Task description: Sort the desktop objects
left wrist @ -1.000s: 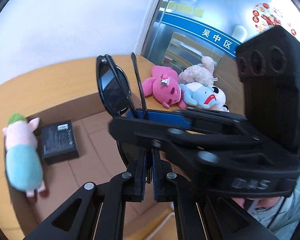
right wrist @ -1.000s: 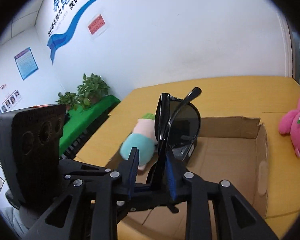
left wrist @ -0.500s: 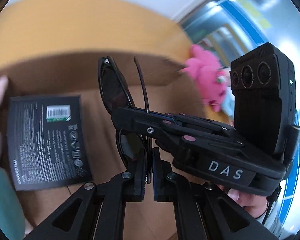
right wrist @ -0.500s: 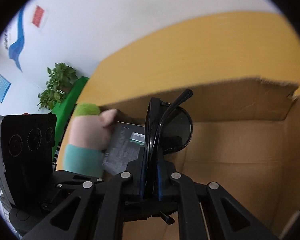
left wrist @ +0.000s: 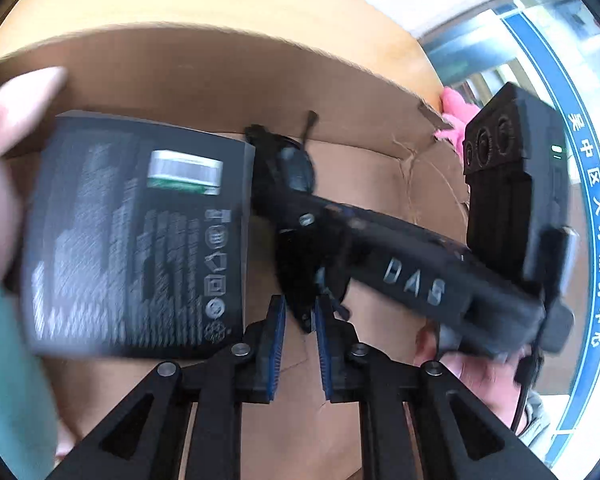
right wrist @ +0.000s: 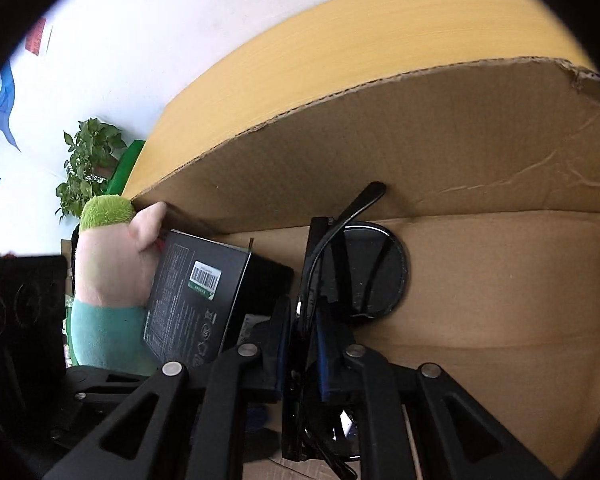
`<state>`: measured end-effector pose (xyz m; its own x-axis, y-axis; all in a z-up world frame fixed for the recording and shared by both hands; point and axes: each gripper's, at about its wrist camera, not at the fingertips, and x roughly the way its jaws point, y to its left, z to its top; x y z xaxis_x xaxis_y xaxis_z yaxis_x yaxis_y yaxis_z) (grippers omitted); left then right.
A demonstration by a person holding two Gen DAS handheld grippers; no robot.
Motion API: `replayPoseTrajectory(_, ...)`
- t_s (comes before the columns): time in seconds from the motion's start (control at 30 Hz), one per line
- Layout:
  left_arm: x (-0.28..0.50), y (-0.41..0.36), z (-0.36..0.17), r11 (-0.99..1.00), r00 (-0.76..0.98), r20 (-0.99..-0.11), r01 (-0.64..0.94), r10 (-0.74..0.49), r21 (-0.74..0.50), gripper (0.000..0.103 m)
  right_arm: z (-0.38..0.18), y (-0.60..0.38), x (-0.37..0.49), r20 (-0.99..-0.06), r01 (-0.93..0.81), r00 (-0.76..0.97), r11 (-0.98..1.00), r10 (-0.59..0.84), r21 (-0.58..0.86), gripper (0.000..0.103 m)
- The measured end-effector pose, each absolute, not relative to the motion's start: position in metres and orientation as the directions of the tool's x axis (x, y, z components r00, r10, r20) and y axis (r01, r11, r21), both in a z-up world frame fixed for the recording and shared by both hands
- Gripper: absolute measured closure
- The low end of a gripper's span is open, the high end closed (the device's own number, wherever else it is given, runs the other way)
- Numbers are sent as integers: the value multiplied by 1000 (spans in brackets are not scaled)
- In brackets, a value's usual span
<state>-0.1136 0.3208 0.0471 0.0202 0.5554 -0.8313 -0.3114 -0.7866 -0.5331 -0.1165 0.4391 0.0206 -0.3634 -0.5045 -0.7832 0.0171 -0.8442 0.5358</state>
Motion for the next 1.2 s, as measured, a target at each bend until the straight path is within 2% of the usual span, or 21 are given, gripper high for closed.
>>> replayPoseTrajectory(0.1, -98, 301, 62, -804, -43, -837, -309, 546, -508, 89, 20, 440, -114, -768, 14, -340, -819, -543, 573, 87)
replayPoseTrajectory(0.13, -91, 295, 68, -811, -70, -840, -315, 538, -493, 89, 21, 441, -113, -768, 18, -335, -819, -545, 574, 81)
replayPoseTrajectory(0.17, -84, 289, 75, -816, -96, -841, -319, 533, -481, 88, 28, 440, -109, -766, 34, -338, -821, -547, 570, 69)
replayPoseTrajectory(0.23, -75, 276, 84, -819, -131, -833, -319, 537, -477, 86, 45, 443, -104, -764, 55, -366, -833, -530, 551, 53)
replayPoseTrajectory(0.27, -69, 270, 90, -817, -152, -826, -323, 542, -477, 84, 57, 445, -99, -759, 75, -391, -840, -521, 538, 51)
replayPoseTrajectory(0.4, -52, 254, 107, -820, -217, -808, -329, 548, -468, 77, 85, 447, -89, -763, 125, -437, -872, -476, 473, 52)
replayPoseTrajectory(0.43, -47, 253, 109, -819, -223, -804, -330, 551, -470, 76, 85, 443, -89, -770, 136, -429, -876, -472, 462, 55)
replayPoseTrajectory(0.53, -45, 247, 108, -815, -221, -801, -332, 556, -474, 76, 76, 423, -95, -814, 157, -383, -899, -437, 409, 83)
replayPoseTrajectory(0.57, -50, 241, 105, -816, -221, -802, -329, 555, -475, 76, 70, 421, -97, -826, 148, -378, -908, -419, 393, 88)
replayPoseTrajectory(0.67, -43, 234, 107, -823, -237, -803, -325, 547, -465, 75, 58, 429, -97, -849, 117, -376, -928, -372, 355, 91)
replayPoseTrajectory(1.03, -34, 243, 104, -824, -242, -810, -363, 534, -435, 75, 36, 431, -102, -857, 96, -370, -932, -359, 349, 93)
replayPoseTrajectory(1.13, -30, 241, 108, -828, -262, -807, -366, 530, -425, 75, 50, 428, -95, -836, 139, -400, -926, -376, 351, 90)
replayPoseTrajectory(1.2, -26, 236, 114, -831, -288, -797, -360, 531, -424, 75, 64, 427, -90, -828, 151, -429, -932, -363, 330, 79)
